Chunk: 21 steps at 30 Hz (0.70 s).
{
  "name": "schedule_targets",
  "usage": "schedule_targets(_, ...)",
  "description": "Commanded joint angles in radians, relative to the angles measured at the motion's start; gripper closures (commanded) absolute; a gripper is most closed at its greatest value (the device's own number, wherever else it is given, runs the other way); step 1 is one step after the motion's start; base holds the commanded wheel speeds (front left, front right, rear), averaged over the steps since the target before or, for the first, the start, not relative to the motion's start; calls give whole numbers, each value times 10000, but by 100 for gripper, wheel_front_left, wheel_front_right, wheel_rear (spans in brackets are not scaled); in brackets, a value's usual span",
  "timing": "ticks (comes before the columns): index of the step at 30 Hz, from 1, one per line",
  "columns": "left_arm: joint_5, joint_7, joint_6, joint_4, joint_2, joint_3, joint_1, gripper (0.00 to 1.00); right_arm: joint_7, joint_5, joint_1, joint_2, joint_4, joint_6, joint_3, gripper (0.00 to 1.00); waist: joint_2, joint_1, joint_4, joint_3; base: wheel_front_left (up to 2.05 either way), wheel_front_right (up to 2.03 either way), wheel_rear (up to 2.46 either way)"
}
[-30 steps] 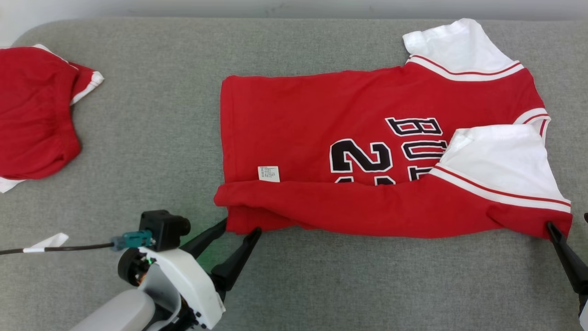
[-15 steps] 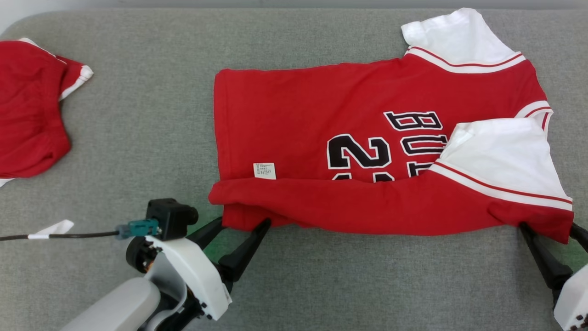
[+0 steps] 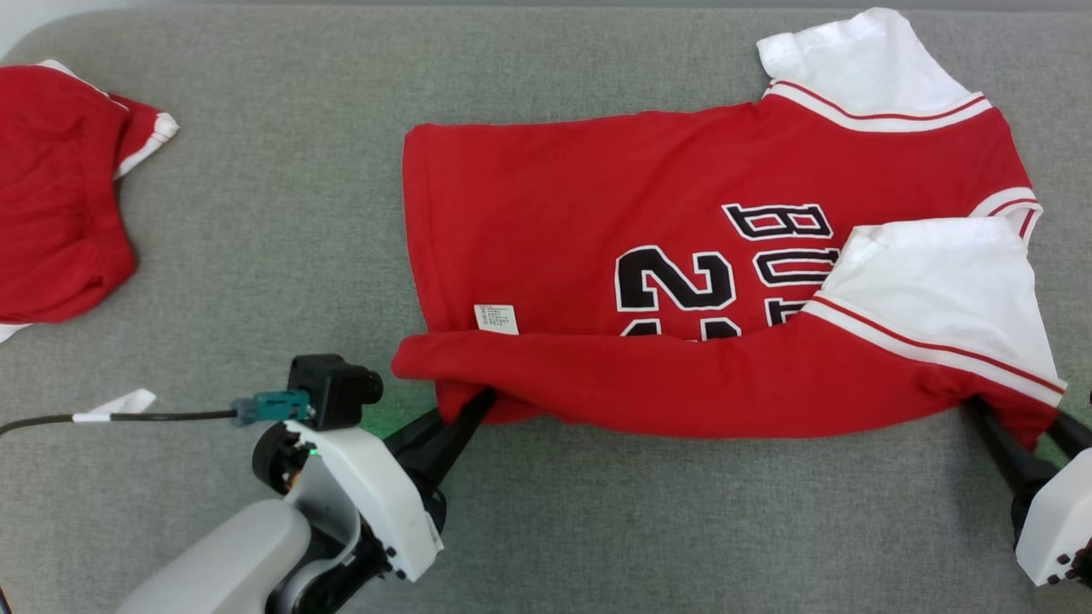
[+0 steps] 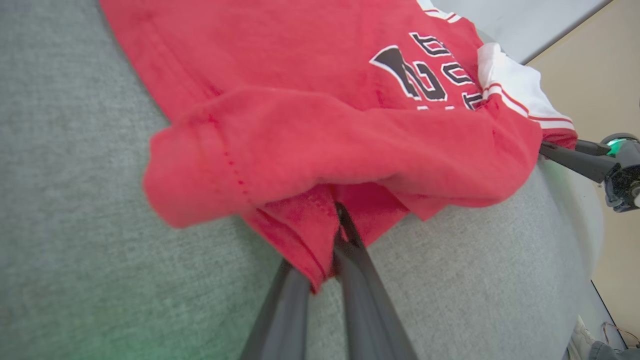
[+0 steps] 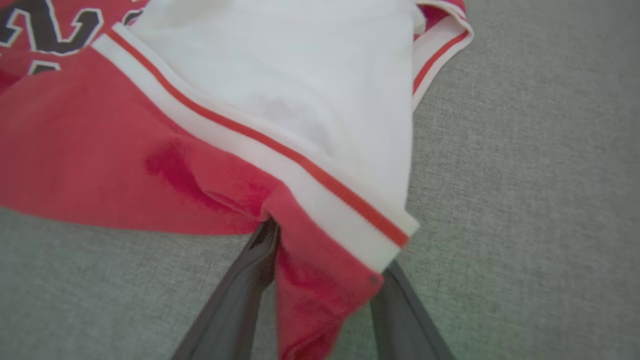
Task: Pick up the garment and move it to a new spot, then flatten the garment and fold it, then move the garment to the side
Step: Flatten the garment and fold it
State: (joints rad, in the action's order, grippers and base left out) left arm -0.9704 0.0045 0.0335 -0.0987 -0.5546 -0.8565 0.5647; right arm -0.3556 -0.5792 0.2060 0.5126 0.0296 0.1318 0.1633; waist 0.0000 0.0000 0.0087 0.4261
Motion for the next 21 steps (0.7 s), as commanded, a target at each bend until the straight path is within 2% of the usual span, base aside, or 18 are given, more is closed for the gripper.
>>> schedule_targets(1,-168,25,84,-127,11,-42,21,100,-66,-183,48,118,192,-26,159,100,0,0,-10,-66,0,0,0)
schedule_targets(5,-390,135,302,-133,-161,-6,-38,100,-333,-862,105,534,178,-27,-115,100,0,0,-13,-326,0,0,0)
schedule_targets(13,-1554,786,600,955,-1006,55,-857,100,-1641,-2502,-852,1678,-658,-33,-1263,100,0,0,41,-963,0,0,0)
schedule_targets(17,-1646,732,402,1694,-1208,-201,-1626,100,-2450,-3232,-2100,2009,-1286,-33,-1869,100,0,0,53,-1183,0,0,0)
schedule_targets(21,-1498,473,63,2084,-1108,-515,-2414,100,-2938,-3658,-3601,1783,-1904,-33,-2307,100,0,0,64,-1256,0,0,0)
